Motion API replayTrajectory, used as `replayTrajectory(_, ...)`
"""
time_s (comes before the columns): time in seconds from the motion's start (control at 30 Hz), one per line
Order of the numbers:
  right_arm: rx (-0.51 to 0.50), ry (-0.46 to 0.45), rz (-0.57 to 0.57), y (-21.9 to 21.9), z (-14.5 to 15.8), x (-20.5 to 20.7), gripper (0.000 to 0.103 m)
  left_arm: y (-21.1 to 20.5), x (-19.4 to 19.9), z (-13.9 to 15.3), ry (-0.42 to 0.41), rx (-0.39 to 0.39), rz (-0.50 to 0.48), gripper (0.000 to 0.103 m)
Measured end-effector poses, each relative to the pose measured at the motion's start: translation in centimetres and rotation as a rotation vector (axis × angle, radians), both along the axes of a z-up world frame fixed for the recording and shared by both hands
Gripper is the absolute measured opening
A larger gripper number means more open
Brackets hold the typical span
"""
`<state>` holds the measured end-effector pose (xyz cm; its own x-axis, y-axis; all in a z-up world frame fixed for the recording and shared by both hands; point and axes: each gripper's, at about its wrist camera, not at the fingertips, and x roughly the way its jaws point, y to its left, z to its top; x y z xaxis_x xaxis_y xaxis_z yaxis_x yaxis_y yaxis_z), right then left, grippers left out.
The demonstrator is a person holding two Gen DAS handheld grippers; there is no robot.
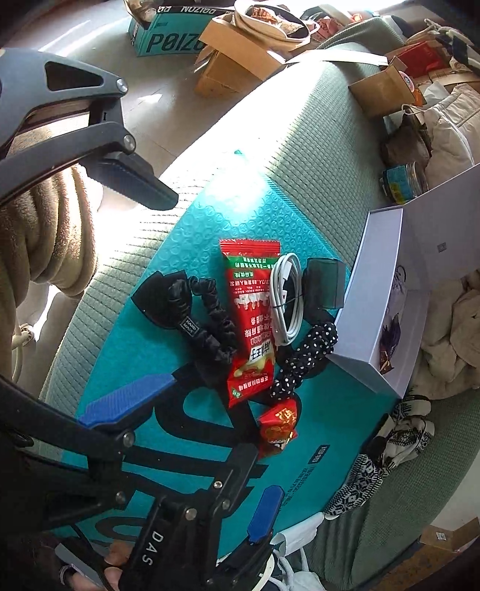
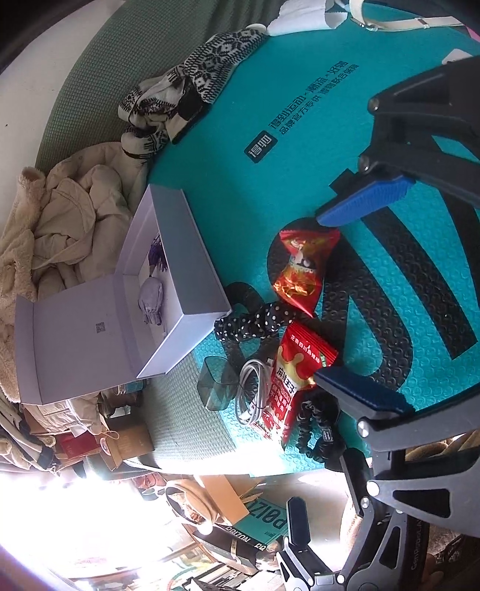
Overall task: Organize objects
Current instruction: 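Grasp the black scrunchie with the left tool while the right tool grasps the red-gold candy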
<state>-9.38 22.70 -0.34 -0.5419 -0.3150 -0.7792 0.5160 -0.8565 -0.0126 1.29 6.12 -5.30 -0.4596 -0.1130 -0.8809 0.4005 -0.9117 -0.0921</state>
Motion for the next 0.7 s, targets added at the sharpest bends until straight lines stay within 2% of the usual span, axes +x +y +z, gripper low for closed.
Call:
replayTrajectory(0.17,-0.044,-0.054,-0.03,0.4,-1.0,-2.2,0.082,-1.0,-1.3,-0.9,-0.017,0.004,-0.011,0.089)
replayTrajectory(0.33,-0.034,-0.108,-0.054,0.0,-2.5,-4.4,0.082,-2.3,-3.0,-2.3,-0.04,0.044,-0.045,0.089)
replayTrajectory(0.47,-0.033,-0.149,-0.061,0.0,-3.6,-5.5,0.082,-2.6,-4.3,-3.3,-0.055,0.092,-0.108,0.089)
replayTrajectory(0.7,-0.032,-0.157,-0.055,0.0,-4.2,-6.2,0.081,-2.0,-6.2,-4.2,-0.097,0.053,-0.212,0.089)
